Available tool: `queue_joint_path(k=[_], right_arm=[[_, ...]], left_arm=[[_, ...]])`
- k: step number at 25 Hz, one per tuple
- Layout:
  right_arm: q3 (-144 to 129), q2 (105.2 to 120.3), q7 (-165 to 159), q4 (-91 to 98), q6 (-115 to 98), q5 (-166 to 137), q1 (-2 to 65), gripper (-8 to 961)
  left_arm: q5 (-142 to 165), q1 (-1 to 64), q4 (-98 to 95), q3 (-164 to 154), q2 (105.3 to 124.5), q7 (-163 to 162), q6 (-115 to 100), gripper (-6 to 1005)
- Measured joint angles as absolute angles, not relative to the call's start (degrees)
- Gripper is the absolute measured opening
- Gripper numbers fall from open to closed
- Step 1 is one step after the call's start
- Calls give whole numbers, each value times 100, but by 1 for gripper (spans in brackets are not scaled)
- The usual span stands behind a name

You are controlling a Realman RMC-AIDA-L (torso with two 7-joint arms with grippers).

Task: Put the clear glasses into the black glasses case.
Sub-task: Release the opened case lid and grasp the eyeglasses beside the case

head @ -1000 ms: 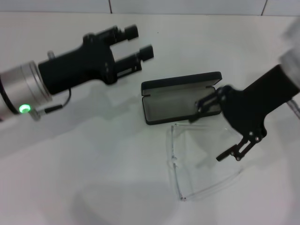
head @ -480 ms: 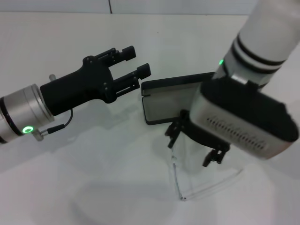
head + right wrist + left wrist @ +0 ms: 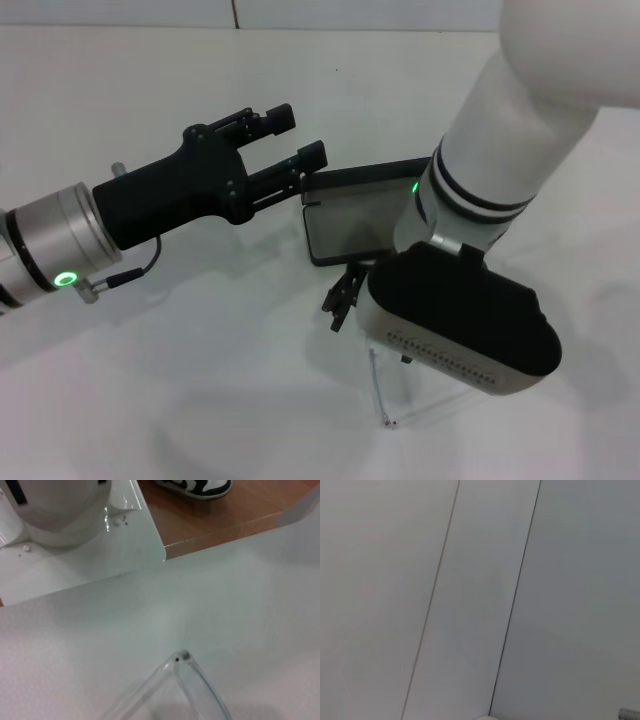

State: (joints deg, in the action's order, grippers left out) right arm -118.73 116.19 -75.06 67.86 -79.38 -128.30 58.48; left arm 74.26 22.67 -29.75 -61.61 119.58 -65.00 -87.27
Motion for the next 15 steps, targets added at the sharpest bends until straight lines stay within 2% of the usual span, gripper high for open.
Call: queue_joint_path(k=[4, 15], right_arm=[[-12038, 11618, -7500, 6658, -7796, -12712, 5886, 785], [-11931, 11618, -7740, 6444, -7717, -12714, 5848, 544]], left_arm=[[7449, 2325, -2959, -6167, 11950, -6498, -8728, 650], [7470, 2331, -2954, -6143, 11933, -6331, -8669, 646]])
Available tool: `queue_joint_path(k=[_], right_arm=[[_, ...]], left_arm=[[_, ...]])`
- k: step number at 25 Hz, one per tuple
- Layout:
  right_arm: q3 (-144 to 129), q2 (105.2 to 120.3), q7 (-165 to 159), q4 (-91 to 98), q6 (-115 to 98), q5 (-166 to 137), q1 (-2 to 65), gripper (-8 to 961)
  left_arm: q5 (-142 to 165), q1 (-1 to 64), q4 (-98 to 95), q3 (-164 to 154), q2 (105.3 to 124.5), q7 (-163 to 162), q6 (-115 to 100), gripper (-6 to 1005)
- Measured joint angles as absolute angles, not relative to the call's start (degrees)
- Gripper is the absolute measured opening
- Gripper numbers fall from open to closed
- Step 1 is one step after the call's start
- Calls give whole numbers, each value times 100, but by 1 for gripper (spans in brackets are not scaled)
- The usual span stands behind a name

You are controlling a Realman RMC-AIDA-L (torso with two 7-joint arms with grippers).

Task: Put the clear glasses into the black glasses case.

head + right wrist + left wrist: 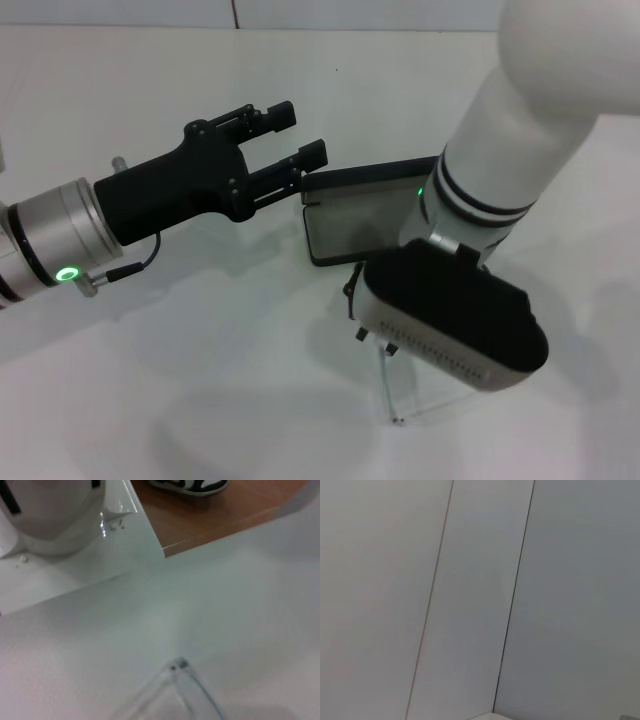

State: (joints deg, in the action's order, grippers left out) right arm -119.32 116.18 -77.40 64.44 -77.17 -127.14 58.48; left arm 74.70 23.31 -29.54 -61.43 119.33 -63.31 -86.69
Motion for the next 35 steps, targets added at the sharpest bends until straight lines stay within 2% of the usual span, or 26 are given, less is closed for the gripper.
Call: queue_joint_path(k=[5, 7, 13, 20, 23, 26, 29, 32, 35], right_arm=[[-10841, 11618, -7648, 6606, -8373, -12651, 5514, 369], [-10124, 11612, -7559, 6757, -8744, -12613, 5299, 160], [-7938, 11573, -7143, 7209, -9251, -12166, 4210, 85], [-6050, 11593, -7080, 6873, -8939, -10259, 2718, 74], [-5818, 11564, -7323, 6341, -8606, -9476, 2476, 70], [-5469, 11510, -7694, 5467, -8367, -8984, 2578, 65], [-5138, 11289, -8282, 4439, -8450, -8984, 2942, 61], [-5183, 10898, -9050, 3402, -8481, -9232, 3455, 55], [-5208, 10655, -9457, 2597, -8581, -9705, 3951, 48]], left_arm=[[7472, 2355, -2986, -6143, 11919, -6329, -8665, 644], [7472, 2381, -2990, -6143, 11918, -6328, -8666, 644], [7457, 2403, -3001, -6143, 11917, -6328, -8704, 643], [7420, 2534, -3022, -6143, 11897, -6332, -8741, 642], [7418, 2635, -3023, -6144, 11870, -6357, -8745, 642], [7418, 2750, -3023, -6144, 11859, -6358, -8748, 641], [7417, 2858, -3023, -6144, 11877, -6298, -8801, 641], [7418, 2962, -3024, -6147, 11900, -6214, -8930, 641], [7417, 3070, -3015, -6163, 11936, -6092, -9092, 640]])
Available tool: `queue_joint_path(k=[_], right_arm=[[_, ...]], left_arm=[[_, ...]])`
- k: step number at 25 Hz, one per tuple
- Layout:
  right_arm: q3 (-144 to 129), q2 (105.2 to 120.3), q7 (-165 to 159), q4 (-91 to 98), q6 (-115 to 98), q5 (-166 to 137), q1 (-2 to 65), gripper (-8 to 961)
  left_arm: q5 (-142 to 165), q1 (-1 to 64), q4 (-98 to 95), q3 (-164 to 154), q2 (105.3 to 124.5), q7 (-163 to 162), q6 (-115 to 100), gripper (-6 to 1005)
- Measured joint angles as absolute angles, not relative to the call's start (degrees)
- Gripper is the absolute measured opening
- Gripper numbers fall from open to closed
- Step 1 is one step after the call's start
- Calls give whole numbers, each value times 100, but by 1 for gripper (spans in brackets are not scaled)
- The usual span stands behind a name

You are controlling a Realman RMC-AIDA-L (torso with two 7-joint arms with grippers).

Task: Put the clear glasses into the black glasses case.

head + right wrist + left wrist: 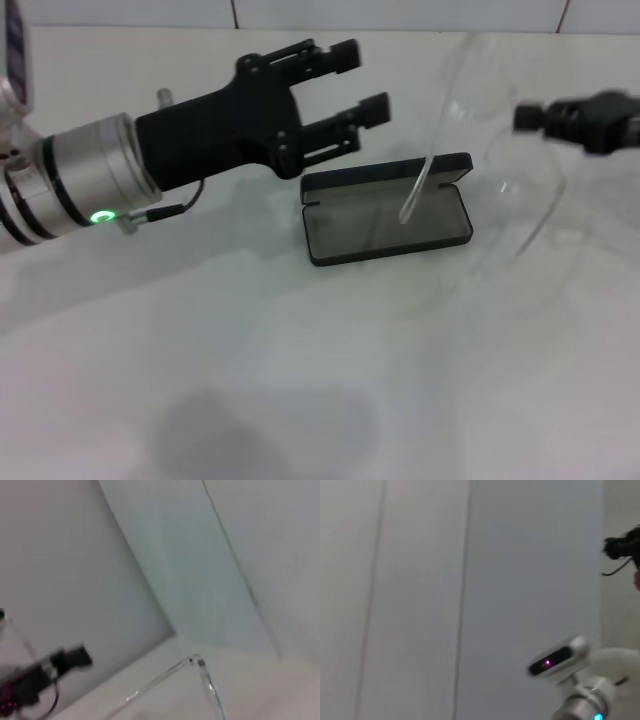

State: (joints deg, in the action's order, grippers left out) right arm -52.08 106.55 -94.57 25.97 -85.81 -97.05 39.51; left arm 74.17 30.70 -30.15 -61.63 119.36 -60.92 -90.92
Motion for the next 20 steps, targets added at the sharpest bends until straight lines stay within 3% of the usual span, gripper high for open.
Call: queue_joint_path(k=[3, 7, 20], right_arm=[[-5205, 10620, -9568, 2298, -8936, -10202, 4260, 48], [-5203, 10711, -9788, 2321, -9569, -10548, 4435, 48], [-5129, 10859, -10207, 2254, -10366, -10466, 4454, 49]], left_arm=[[7423, 3189, -2967, -6200, 11959, -5988, -9188, 640], [7448, 3242, -2938, -6251, 11969, -5976, -9205, 639], [7203, 3295, -2589, -6431, 12006, -5413, -9168, 638]])
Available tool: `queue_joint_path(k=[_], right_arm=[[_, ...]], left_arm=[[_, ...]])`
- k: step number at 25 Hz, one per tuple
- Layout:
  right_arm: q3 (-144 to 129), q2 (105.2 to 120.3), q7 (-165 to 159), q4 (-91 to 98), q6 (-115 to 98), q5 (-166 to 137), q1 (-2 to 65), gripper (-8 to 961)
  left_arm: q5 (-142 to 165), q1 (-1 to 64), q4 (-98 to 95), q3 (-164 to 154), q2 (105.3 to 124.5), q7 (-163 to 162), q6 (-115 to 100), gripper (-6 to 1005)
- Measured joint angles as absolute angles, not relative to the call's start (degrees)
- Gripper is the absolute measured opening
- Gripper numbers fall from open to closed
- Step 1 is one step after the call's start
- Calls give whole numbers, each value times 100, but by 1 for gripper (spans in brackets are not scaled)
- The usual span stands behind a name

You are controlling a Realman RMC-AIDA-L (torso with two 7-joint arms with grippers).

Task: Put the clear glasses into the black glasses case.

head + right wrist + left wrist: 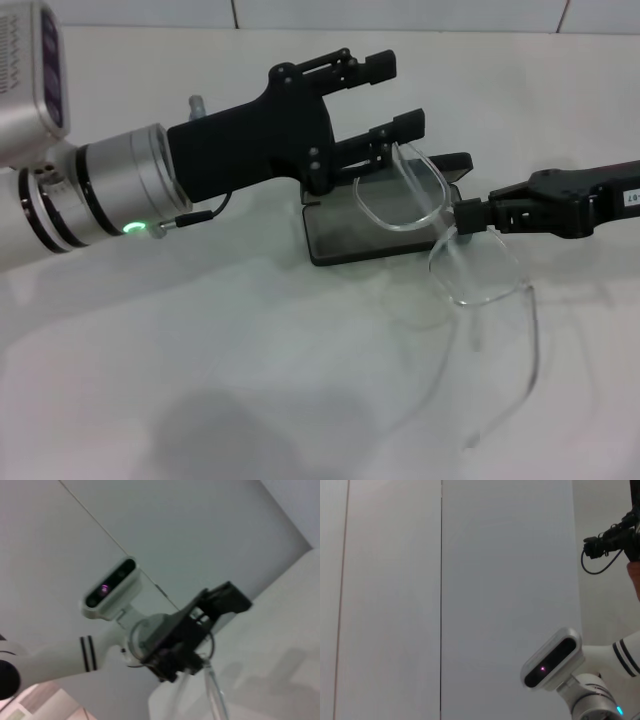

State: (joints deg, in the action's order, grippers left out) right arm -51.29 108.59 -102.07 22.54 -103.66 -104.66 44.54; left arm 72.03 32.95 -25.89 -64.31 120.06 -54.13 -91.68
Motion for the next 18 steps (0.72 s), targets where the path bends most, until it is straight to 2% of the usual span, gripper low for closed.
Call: queue_joint_path(k=[11, 18], right_arm=[[-5047, 10823, -10368, 2236, -10411, -10155, 4371, 49], [-5088, 10859, -10265, 2275, -10174, -10215, 4339, 47]], left_arm=[[7122, 3312, -2558, -6443, 12033, -5206, -9106, 641], [6913, 3276, -2557, -6442, 12032, -5203, -9219, 643]])
